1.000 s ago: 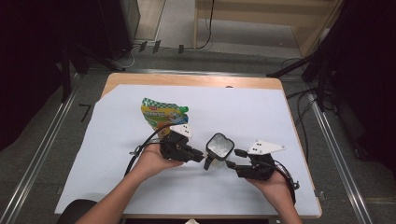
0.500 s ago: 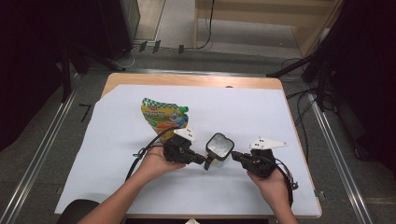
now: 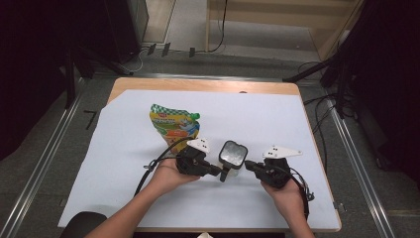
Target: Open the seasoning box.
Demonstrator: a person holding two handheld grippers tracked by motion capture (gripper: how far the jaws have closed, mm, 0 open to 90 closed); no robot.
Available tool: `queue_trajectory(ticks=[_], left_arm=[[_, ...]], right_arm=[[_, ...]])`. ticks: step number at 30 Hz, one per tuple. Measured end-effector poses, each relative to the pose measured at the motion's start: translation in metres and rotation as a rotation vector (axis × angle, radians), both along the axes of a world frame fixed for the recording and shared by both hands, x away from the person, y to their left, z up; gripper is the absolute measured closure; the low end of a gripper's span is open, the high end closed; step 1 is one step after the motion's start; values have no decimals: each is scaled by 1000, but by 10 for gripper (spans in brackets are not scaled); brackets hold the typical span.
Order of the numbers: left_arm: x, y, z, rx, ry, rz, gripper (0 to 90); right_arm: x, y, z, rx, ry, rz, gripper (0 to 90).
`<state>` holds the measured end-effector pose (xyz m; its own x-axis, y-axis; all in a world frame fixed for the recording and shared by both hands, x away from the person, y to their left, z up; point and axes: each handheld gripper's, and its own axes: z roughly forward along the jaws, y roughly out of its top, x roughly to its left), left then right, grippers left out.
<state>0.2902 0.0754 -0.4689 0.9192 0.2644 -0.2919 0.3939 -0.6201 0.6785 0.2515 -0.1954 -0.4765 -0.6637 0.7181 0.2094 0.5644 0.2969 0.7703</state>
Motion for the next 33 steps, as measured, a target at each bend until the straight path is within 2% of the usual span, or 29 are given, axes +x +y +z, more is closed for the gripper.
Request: queue_trajectory(ticks=[8,16,21,28,29,30,33], left_arm=[[-1,-7,-2,-8,-13,0,900],[-5,-14,-2,-12,-29,-3,900],[-5,-17,-3,-29,-31,-8,900],[-6,-23,-4,-38,-23,-14,900],[-5,-23,-4,-39,-18,-14,900],[-3,-22,-4,-46,9,-20,900],[-3,-17,0,-29,17,-19,887]], right_arm=[[4,0,-1,4,5,-8,900],[6,2,-3,-15,3,-9,900],[10,3,-5,-16,0,-20,900],[15,4,-6,-14,1,-31,900],[16,4,-7,-8,1,-33,900],[16,3,-7,-3,14,-31,900],[13,1,-4,-9,10,-32,900]])
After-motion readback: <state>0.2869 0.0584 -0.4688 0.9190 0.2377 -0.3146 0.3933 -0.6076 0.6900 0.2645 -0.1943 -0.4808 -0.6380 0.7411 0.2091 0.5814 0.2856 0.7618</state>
